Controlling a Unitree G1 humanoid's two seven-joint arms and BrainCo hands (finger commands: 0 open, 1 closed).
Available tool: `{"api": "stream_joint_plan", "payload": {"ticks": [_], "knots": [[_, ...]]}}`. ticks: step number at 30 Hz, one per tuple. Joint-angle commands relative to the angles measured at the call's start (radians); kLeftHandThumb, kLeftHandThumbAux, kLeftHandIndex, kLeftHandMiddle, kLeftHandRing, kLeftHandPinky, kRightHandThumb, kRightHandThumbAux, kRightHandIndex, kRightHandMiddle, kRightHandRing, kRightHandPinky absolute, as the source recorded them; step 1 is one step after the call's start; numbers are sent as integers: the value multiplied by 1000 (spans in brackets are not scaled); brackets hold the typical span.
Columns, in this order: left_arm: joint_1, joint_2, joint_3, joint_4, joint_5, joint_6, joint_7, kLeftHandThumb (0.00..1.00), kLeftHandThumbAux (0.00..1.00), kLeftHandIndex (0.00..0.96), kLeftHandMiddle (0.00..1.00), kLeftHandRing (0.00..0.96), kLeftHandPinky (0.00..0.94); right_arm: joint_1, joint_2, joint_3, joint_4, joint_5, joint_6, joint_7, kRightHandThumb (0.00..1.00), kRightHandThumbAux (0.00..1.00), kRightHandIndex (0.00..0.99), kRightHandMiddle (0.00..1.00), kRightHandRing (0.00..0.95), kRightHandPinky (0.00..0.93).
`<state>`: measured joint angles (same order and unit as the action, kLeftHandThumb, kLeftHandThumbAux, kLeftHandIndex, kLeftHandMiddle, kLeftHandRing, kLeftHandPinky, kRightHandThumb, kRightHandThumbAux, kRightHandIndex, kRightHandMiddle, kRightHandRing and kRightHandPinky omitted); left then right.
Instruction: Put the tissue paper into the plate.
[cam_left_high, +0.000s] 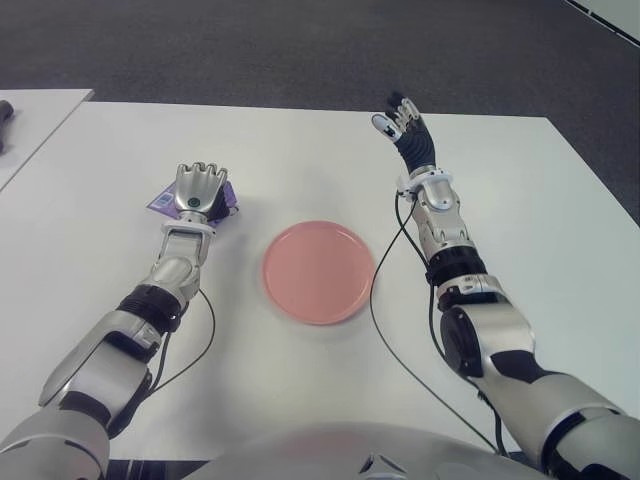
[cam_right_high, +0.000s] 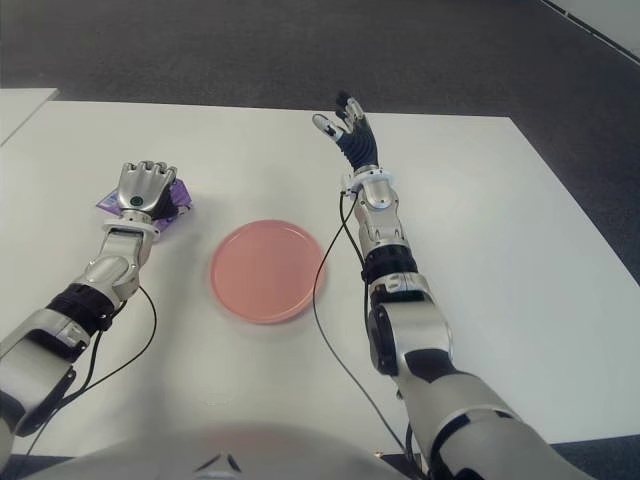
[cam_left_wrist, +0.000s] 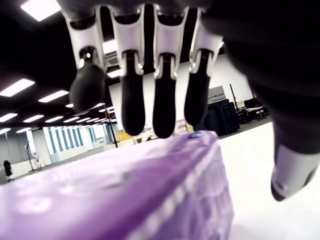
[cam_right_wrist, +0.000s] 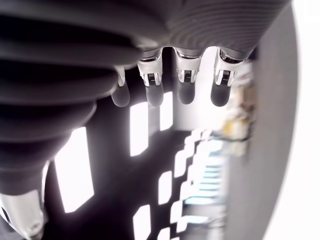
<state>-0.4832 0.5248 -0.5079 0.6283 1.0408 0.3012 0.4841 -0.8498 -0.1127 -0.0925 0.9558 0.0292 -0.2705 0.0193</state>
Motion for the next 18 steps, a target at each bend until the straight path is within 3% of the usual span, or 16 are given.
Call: {"api": "stream_joint_plan", "payload": {"ticks": [1, 12, 15, 18], "knots": [[29, 0, -21, -5, 21, 3, 10, 956, 645, 462, 472, 484, 754, -41, 18, 12, 84, -33, -47, -43, 176, 562, 0, 0, 0, 0], [37, 1, -32, -24, 44, 19, 7, 955, 644, 462, 476, 484, 795, -48, 13, 35, 159, -91, -86, -115, 142, 548, 0, 0, 0, 0], [42, 4, -29, -31, 40, 11, 13, 952, 648, 429, 464, 544, 811, -51, 9, 41, 175, -106, -92, -134, 139, 546, 0, 0, 0, 0], [45, 7, -26, -36, 39, 9, 11, 955, 644, 451, 480, 503, 813, -55, 9, 39, 184, -110, -92, -139, 140, 547, 0, 0, 0, 0]]}}
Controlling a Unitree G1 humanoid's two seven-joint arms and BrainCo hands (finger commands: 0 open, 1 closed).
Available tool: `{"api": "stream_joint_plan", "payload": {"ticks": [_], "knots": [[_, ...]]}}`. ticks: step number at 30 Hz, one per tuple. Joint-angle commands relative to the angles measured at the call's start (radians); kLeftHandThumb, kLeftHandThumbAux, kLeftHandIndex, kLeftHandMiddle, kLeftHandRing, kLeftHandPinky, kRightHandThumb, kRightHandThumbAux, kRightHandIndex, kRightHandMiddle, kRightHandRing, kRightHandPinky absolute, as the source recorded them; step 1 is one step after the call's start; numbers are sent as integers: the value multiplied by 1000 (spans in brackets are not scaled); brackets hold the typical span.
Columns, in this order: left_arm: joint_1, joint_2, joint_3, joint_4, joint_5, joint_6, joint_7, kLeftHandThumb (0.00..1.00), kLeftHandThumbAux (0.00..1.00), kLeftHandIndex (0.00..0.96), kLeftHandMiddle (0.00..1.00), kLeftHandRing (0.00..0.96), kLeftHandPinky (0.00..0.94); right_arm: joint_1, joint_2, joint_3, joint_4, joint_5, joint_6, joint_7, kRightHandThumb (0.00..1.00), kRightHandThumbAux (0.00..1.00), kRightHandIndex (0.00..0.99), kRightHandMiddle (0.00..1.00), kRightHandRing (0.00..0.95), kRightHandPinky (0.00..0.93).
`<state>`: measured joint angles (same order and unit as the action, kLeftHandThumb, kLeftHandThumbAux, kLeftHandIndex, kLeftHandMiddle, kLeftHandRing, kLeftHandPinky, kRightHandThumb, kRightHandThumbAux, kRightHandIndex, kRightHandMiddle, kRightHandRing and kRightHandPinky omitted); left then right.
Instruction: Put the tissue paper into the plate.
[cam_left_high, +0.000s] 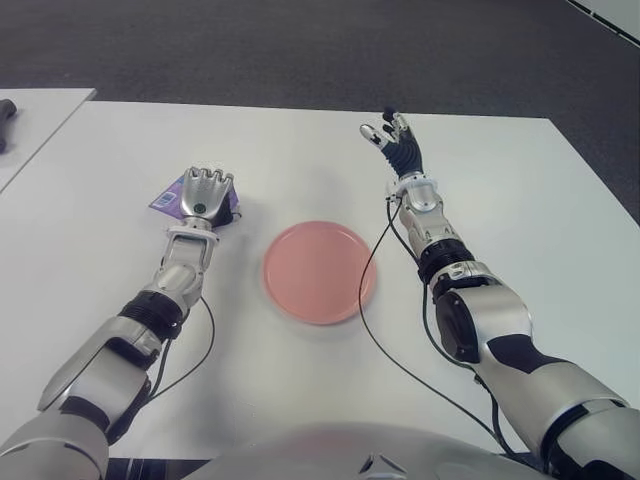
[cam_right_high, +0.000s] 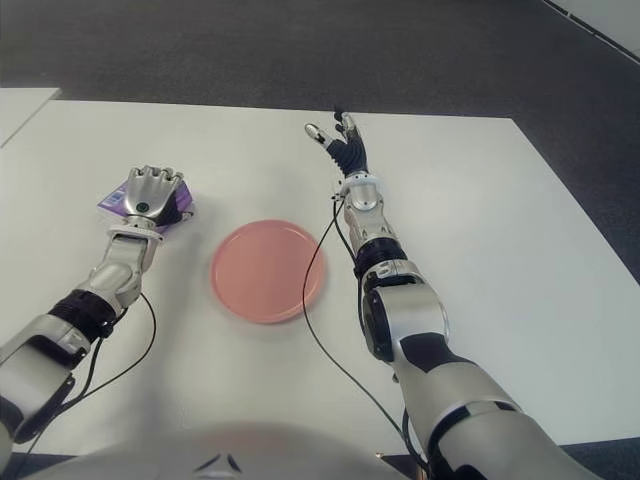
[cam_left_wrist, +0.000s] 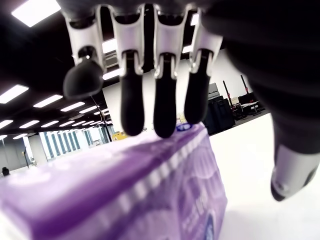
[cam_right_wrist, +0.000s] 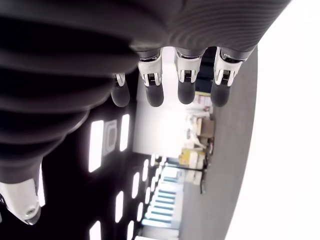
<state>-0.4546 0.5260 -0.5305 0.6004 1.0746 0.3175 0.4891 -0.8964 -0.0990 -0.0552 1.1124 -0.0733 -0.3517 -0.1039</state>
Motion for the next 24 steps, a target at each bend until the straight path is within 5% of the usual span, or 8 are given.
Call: {"api": "stream_joint_plan", "payload": {"ticks": [1, 24], "knots": [[17, 6, -3, -10, 5, -7, 4, 955, 644, 455, 481, 496, 812, -9, -4, 0, 29, -8, -11, -16, 141, 549, 0, 0, 0, 0], [20, 3, -13, 11, 32, 14, 24, 955, 646, 441, 473, 530, 811, -15, 0, -42, 84, 20, 1, -6, 198, 584, 0, 0, 0, 0]]}}
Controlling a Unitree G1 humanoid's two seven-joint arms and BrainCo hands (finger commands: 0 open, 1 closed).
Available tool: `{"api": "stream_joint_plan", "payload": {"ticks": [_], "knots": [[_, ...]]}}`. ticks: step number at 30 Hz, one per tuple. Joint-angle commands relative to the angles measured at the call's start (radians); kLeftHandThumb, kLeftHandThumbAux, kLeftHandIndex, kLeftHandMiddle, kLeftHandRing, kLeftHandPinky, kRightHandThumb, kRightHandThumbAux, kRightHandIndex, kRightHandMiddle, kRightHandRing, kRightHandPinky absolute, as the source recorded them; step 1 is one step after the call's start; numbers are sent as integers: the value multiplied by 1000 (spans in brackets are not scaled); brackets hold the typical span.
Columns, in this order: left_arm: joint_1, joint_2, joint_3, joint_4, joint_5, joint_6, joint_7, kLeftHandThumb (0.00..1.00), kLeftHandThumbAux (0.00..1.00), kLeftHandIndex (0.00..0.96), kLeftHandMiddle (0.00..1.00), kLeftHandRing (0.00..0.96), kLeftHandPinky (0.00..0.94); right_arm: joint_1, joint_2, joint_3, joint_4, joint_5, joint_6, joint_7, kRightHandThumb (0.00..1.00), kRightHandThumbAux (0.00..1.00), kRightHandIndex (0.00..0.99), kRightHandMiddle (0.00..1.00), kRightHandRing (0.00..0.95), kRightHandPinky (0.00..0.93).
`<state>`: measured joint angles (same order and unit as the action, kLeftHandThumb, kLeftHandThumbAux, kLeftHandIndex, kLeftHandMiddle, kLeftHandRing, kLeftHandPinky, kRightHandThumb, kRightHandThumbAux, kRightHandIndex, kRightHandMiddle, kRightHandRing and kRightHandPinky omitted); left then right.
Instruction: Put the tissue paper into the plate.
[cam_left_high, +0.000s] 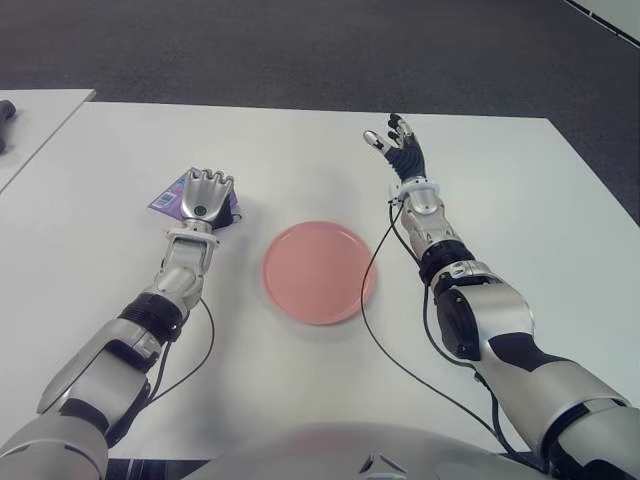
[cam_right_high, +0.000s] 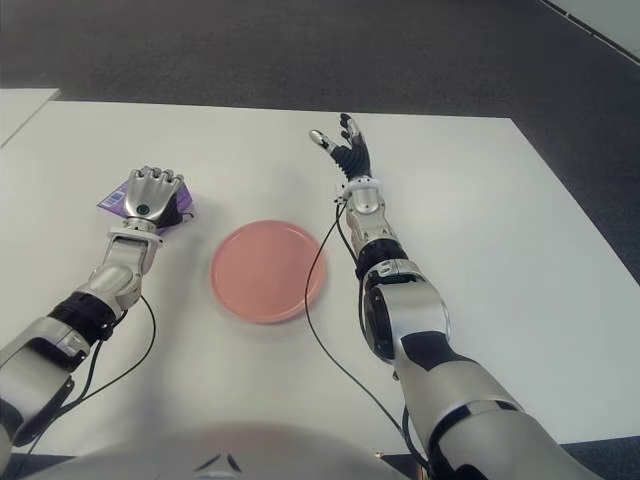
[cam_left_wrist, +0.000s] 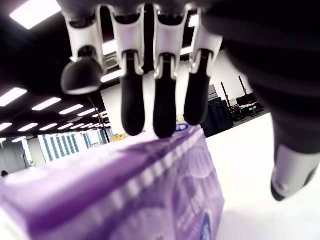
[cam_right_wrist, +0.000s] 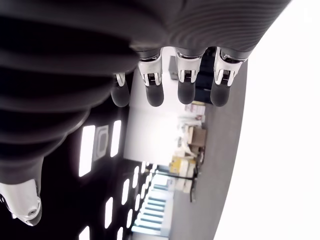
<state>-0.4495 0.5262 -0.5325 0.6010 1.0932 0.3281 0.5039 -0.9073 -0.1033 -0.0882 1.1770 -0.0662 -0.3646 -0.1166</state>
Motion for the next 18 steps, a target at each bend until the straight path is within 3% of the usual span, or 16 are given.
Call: {"api": "stream_joint_plan", "payload": {"ticks": [1, 18], "knots": [[15, 3, -11, 10, 12, 1, 7, 955, 645, 445, 475, 521, 809, -4, 4, -11, 22, 14, 13, 10, 198, 585, 0, 0, 0, 0], [17, 4, -7, 3, 5, -8, -30, 955, 645, 462, 471, 484, 788, -12, 8, -44, 39, 55, 39, 60, 209, 643, 0, 0, 0, 1]]}}
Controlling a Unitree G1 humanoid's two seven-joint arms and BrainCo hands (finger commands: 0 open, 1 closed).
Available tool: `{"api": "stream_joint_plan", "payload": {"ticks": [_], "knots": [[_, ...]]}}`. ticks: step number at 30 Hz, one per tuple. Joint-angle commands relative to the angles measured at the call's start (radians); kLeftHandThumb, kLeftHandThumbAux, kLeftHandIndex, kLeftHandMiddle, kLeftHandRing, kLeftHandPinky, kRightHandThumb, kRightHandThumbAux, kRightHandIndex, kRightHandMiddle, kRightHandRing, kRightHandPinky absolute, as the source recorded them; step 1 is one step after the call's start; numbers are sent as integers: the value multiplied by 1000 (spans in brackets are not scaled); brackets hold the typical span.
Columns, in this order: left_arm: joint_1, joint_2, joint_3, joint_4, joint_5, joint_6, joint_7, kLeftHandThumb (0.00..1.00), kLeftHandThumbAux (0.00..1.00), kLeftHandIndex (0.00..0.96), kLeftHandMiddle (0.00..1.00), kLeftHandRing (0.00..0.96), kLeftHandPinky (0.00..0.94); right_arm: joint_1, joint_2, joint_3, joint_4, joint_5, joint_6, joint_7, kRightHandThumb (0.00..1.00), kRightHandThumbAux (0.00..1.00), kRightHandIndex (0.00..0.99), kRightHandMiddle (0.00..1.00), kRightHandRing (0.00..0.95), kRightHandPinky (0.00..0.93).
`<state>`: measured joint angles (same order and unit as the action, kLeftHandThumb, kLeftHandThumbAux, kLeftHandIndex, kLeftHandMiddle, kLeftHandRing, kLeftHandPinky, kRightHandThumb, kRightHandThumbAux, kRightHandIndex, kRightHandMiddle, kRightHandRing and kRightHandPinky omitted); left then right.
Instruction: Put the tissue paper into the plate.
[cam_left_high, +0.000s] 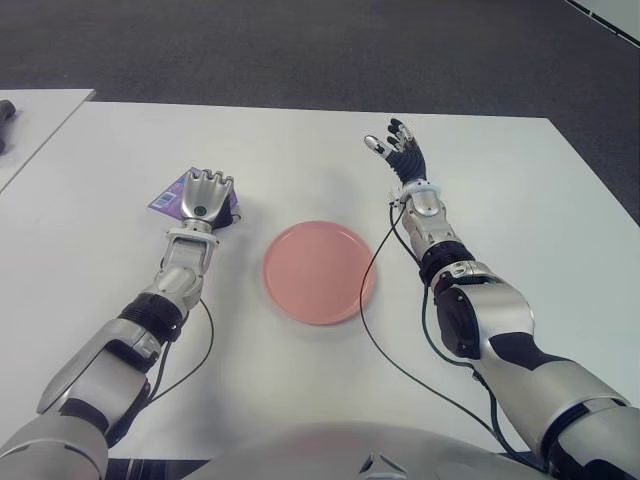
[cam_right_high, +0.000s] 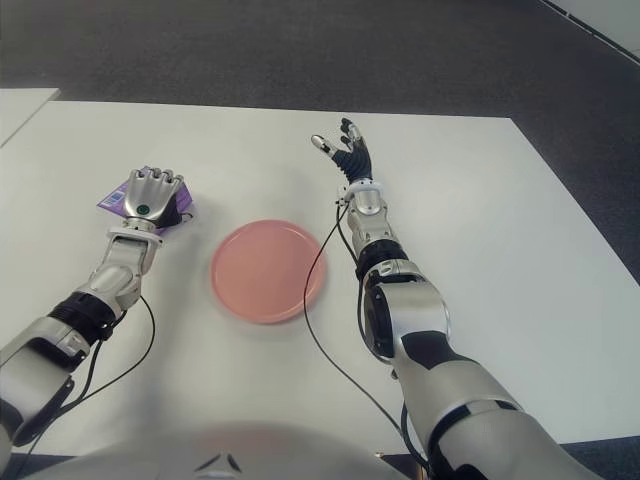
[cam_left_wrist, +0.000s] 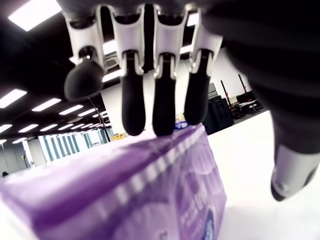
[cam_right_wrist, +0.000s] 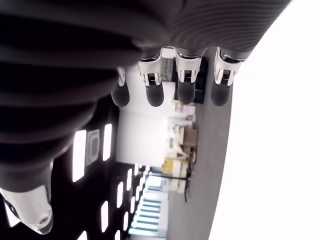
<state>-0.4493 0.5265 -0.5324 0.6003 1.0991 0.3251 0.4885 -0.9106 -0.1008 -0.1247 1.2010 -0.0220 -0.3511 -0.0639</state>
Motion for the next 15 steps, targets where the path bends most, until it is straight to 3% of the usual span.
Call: {"api": "stream_joint_plan", "payload": {"ticks": [1, 10, 15], "knots": [[17, 4, -7, 2, 0, -6, -12, 955, 645, 462, 471, 484, 788, -9, 5, -8, 15, 11, 25, 10, 209, 644, 0, 0, 0, 2], [21, 7, -10, -11, 14, 2, 4, 955, 645, 462, 474, 483, 804, 39, -4, -33, -19, 42, -20, 49, 202, 642, 0, 0, 0, 1], [23, 7, -11, -17, 23, 10, 1, 955, 645, 462, 472, 483, 807, 150, 12, -35, -160, 68, -46, 74, 205, 638, 0, 0, 0, 0]]}}
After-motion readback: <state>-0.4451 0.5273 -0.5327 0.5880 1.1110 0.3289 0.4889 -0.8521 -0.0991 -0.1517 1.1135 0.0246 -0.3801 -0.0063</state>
